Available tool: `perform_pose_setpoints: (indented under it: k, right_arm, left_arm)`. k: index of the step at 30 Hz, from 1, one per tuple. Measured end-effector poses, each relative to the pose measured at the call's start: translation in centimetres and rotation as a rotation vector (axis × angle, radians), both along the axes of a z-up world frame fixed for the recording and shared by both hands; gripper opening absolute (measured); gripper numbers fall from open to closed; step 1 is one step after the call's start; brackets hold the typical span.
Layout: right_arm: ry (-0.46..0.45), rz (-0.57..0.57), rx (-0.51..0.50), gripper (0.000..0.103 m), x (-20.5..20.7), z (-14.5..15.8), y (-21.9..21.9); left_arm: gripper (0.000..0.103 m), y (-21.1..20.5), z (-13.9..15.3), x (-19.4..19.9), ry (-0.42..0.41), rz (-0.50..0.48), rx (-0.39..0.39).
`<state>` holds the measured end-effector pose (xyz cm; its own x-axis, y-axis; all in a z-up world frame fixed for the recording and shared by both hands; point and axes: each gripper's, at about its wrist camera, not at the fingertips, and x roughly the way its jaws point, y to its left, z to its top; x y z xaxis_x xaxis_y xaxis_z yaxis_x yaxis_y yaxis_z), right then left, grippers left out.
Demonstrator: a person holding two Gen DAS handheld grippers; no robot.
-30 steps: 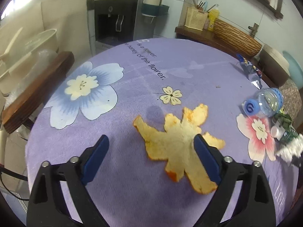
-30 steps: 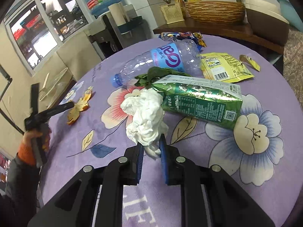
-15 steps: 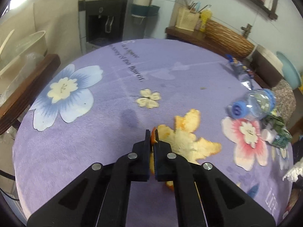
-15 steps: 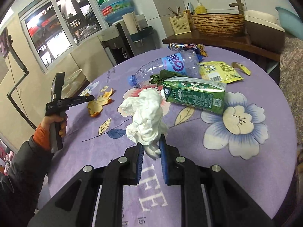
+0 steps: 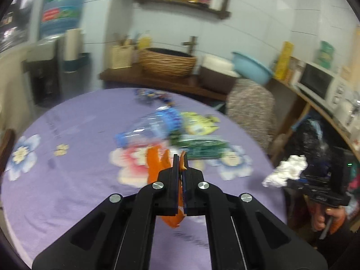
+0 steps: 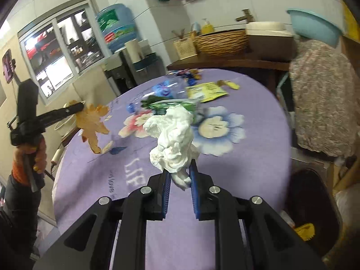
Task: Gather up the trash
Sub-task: 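Carry the tissue and peel to the bin and release both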
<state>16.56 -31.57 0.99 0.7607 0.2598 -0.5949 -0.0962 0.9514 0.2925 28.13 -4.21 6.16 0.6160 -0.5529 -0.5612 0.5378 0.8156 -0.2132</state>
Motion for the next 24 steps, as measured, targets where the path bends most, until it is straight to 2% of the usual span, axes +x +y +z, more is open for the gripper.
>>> perform_pose_setpoints:
  k: [6, 12, 15, 17, 20, 24]
  right_arm:
    - [0.018, -0.207, -0.028, 0.017, -4.2, -1.0, -7.3]
    - [0.084, -0.400, -0.060, 0.017, -7.8, -3.7, -13.5]
    - [0.146, -0.462, -0.083, 0.017, -8.9, -6.3, -15.6]
    - [0.185, -0.485, -0.090, 0.017, -9.4, -8.2, -16.4]
    - [0.249, -0.494, -0.065, 0.017, -9.8, -11.5, -17.4]
    - [0.303, -0.510, -0.070, 0.018, -9.8, -14.6, -18.0]
  left_arm:
    - [0.002, -10.9, 1.2, -2.2, 0.006, -0.222, -0.043]
    - [0.002, -24.0, 0.4, -3.5, 0.028, -0.417, -0.028]
    - [0.002, -30.1, -1.7, -4.2, 0.061, -0.476, 0.011]
    - [0.002, -33.9, -3.9, -4.6, 0.115, -0.502, 0.039]
    - [0.002, -37.6, -7.1, -5.6, 0.143, -0.521, 0.111]
    - [0.002, -40.9, -11.8, -6.2, 0.239, -0.508, 0.186]
